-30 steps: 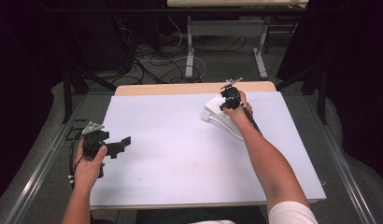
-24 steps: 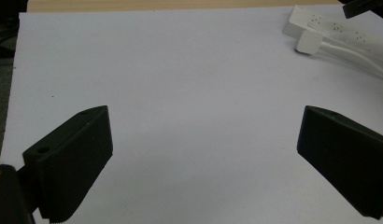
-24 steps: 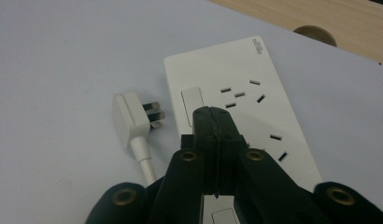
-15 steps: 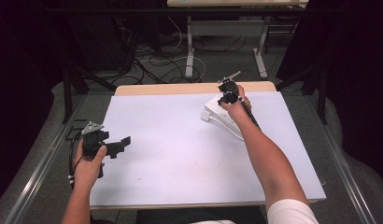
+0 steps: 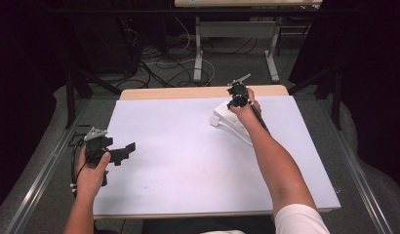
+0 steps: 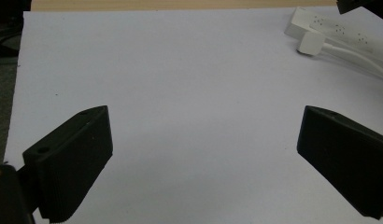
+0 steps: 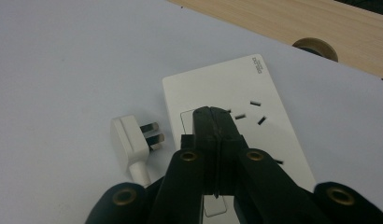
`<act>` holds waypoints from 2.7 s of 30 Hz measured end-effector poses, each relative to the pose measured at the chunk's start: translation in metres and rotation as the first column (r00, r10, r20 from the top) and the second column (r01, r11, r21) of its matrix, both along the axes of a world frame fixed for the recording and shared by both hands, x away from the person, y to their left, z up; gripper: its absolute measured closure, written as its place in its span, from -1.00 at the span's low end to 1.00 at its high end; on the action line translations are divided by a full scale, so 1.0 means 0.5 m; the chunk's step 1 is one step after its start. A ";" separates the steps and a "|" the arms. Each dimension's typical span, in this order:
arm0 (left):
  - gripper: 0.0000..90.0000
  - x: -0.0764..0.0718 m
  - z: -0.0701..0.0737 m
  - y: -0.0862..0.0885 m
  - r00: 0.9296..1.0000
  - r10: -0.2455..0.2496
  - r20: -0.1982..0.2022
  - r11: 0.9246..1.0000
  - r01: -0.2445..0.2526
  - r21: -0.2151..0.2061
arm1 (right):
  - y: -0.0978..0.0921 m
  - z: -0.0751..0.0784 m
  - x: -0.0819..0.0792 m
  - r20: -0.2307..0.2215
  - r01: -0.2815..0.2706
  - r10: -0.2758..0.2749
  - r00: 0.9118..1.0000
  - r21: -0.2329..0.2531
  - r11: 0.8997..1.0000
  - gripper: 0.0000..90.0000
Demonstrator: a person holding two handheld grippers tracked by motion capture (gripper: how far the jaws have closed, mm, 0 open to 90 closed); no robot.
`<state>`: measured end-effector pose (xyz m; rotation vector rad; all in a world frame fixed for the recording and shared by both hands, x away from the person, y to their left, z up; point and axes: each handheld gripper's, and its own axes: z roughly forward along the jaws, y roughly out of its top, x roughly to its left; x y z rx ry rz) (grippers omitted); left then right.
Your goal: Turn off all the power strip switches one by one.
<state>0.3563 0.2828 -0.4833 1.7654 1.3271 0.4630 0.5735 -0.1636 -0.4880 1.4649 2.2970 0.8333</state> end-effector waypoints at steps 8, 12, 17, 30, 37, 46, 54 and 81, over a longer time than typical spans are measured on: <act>-0.92 0.001 -0.004 0.003 1.000 0.000 -0.002 1.000 0.000 0.008 | 0.011 -0.021 0.013 -0.006 -0.009 0.009 1.000 0.007 1.000 1.00; -0.92 -0.001 -0.003 0.006 1.000 0.001 -0.007 1.000 -0.001 0.007 | 0.020 -0.032 0.017 -0.009 -0.009 0.009 1.000 0.006 1.000 1.00; -0.92 -0.002 -0.004 0.008 1.000 0.005 -0.007 1.000 -0.005 -0.003 | 0.030 -0.041 0.023 -0.001 -0.029 0.029 1.000 0.011 1.000 1.00; -0.92 -0.002 -0.003 0.008 1.000 0.005 0.009 1.000 -0.005 -0.006 | 0.048 -0.060 0.031 -0.008 -0.034 0.034 0.999 -0.017 0.999 1.00; -0.92 -0.003 -0.004 0.009 1.000 0.009 0.002 1.000 -0.009 -0.007 | 0.044 -0.060 0.031 -0.021 -0.027 0.026 0.999 -0.015 1.000 1.00; -0.92 -0.002 -0.003 0.008 1.000 0.001 -0.007 1.000 -0.001 0.000 | 0.044 -0.060 0.031 -0.020 -0.027 0.027 0.999 -0.019 0.999 1.00; -0.92 -0.002 -0.005 0.007 1.000 0.003 -0.005 1.000 -0.003 -0.002 | 0.043 -0.061 0.033 -0.031 -0.017 0.017 0.999 -0.017 1.000 1.00; -0.92 0.001 -0.004 0.000 1.000 0.001 -0.003 1.000 -0.001 0.001 | 0.040 -0.029 0.014 0.035 -0.036 0.036 0.999 0.003 0.999 1.00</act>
